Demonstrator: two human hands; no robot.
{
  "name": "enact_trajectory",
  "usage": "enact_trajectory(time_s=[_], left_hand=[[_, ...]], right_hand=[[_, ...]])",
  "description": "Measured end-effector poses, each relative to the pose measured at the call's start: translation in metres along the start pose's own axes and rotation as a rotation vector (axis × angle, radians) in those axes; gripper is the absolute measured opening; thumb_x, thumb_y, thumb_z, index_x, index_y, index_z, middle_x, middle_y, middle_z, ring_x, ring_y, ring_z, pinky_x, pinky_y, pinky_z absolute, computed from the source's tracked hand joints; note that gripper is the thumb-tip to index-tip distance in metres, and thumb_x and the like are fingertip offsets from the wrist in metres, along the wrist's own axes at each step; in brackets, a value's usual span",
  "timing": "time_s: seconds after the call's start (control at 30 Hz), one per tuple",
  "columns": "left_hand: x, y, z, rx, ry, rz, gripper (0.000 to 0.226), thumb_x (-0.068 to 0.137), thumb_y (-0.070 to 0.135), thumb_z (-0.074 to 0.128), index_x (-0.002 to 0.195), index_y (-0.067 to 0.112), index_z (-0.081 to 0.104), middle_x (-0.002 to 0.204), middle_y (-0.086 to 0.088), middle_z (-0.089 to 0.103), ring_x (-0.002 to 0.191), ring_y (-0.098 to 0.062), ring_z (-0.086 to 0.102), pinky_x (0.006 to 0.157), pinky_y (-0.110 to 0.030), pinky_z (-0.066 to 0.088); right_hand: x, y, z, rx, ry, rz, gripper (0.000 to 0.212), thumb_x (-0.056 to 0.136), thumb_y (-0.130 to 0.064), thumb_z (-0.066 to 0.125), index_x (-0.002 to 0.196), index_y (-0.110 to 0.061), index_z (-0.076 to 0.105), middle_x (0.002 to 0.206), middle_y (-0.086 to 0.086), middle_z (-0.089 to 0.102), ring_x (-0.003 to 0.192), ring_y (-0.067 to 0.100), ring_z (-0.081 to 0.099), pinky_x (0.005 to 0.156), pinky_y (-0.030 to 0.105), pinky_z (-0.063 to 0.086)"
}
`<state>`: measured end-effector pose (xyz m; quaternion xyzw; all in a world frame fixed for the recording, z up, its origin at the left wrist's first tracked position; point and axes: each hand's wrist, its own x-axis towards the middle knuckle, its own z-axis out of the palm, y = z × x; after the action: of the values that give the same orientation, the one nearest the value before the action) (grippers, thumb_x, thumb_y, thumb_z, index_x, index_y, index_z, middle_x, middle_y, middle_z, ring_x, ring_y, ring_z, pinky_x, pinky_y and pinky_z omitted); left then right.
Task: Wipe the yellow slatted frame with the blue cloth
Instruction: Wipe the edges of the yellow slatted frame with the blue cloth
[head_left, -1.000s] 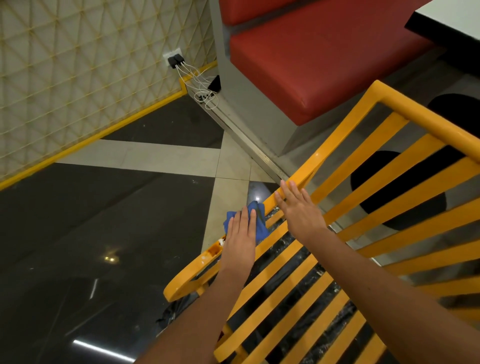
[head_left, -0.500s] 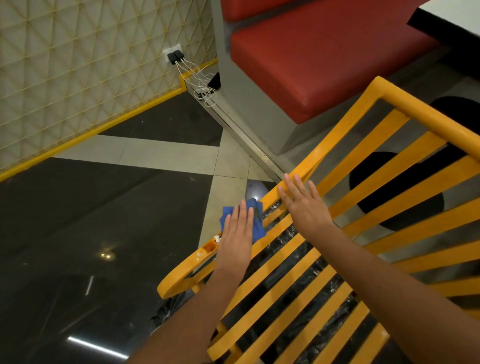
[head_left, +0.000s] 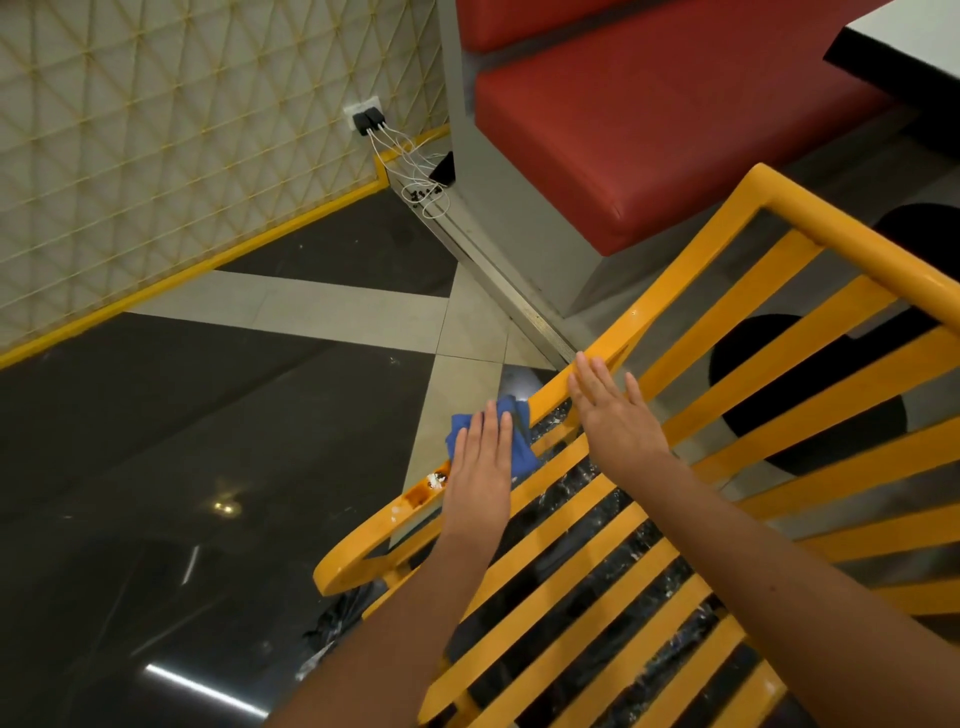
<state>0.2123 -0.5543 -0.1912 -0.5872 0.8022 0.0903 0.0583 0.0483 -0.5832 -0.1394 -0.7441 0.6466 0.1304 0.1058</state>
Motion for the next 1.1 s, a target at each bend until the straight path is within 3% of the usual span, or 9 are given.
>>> enact_trajectory(time_s=[0.17,0.33,0.47,0.57,0.67,0.8,0.9,1.03,1.1], left_hand=[[-0.001,0.001,-0.006,-0.018,-0.035,-0.036,0.073,0.096,0.007,0.037,0.144,0.007,-0.017,0.155,-0.014,-0.014,0.143,-0.028,-0.008,0.114,-0.039,-0.006],[0.018,0.02,-0.008,-0.082,0.03,-0.038,0.073,0.094,0.003,0.038,0.145,0.006,-0.015,0.156,-0.015,-0.01,0.143,-0.027,-0.008,0.116,-0.04,-0.002],[0.005,0.007,-0.001,-0.051,0.066,0.008,0.077,0.095,0.006,0.04,0.137,0.012,-0.024,0.155,-0.011,-0.015,0.143,-0.026,-0.009,0.112,-0.037,-0.007],[0.001,-0.002,-0.003,-0.151,0.064,0.031,0.072,0.098,0.015,0.039,0.14,0.016,-0.018,0.156,-0.006,-0.011,0.143,-0.021,-0.009,0.111,-0.033,-0.011],[-0.002,-0.013,-0.011,-0.322,-0.006,0.066,0.074,0.096,0.026,0.045,0.147,0.016,-0.008,0.157,-0.003,-0.008,0.143,-0.015,-0.01,0.112,-0.028,-0.01],[-0.022,-0.038,-0.016,-0.249,-0.016,0.14,0.073,0.096,0.037,0.042,0.148,0.014,-0.004,0.156,-0.003,-0.013,0.141,-0.017,-0.018,0.113,-0.035,-0.012],[-0.048,-0.064,-0.009,-0.264,0.031,0.131,0.069,0.095,0.042,0.039,0.148,0.014,0.004,0.155,-0.003,-0.01,0.141,-0.02,-0.017,0.117,-0.042,-0.006],[-0.079,-0.099,0.008,-0.223,0.03,0.038,0.075,0.089,0.056,0.023,0.146,0.006,0.02,0.155,-0.012,0.013,0.143,-0.026,0.006,0.113,-0.045,0.007],[-0.09,-0.11,0.015,-0.245,0.015,-0.001,0.079,0.088,0.059,0.017,0.146,0.005,0.014,0.155,-0.012,0.009,0.143,-0.024,0.0,0.113,-0.04,0.0]], right_hand=[[0.0,-0.007,-0.002,0.028,-0.009,0.019,0.071,0.094,0.001,0.037,0.149,-0.009,-0.007,0.156,0.013,-0.019,0.144,0.028,-0.015,0.118,0.046,0.0],[-0.004,-0.011,-0.003,0.047,-0.01,0.016,0.072,0.093,0.002,0.036,0.149,-0.01,-0.007,0.157,0.011,-0.018,0.145,0.026,-0.015,0.119,0.045,-0.001],[-0.014,-0.024,-0.002,0.118,0.054,-0.125,0.077,0.087,0.011,0.039,0.149,-0.009,-0.003,0.157,0.009,-0.015,0.146,0.023,-0.012,0.118,0.037,-0.004],[-0.022,-0.043,0.007,0.24,0.079,-0.289,0.081,0.084,0.015,0.04,0.149,-0.011,0.0,0.158,0.005,-0.009,0.146,0.018,-0.009,0.116,0.028,-0.006],[-0.019,-0.056,0.017,0.42,0.017,-0.262,0.081,0.084,0.015,0.043,0.149,-0.01,0.003,0.159,0.005,-0.001,0.147,0.017,-0.001,0.12,0.028,0.007],[-0.016,-0.071,0.024,0.471,0.026,-0.191,0.063,0.094,0.001,0.042,0.148,-0.006,0.012,0.158,0.009,0.004,0.147,0.02,0.001,0.117,0.027,0.004],[-0.015,-0.084,0.032,0.426,0.117,-0.137,0.049,0.1,-0.02,0.042,0.145,-0.007,0.029,0.157,0.014,0.013,0.146,0.028,0.008,0.119,0.04,0.018],[-0.008,-0.106,0.033,0.293,0.077,0.019,0.062,0.095,-0.044,0.043,0.144,-0.007,0.033,0.156,0.016,0.015,0.146,0.031,0.005,0.114,0.049,0.025],[-0.002,-0.119,0.031,0.267,0.079,0.098,0.06,0.092,-0.048,0.047,0.136,-0.007,0.037,0.155,0.015,0.015,0.146,0.032,0.001,0.112,0.054,0.027]])
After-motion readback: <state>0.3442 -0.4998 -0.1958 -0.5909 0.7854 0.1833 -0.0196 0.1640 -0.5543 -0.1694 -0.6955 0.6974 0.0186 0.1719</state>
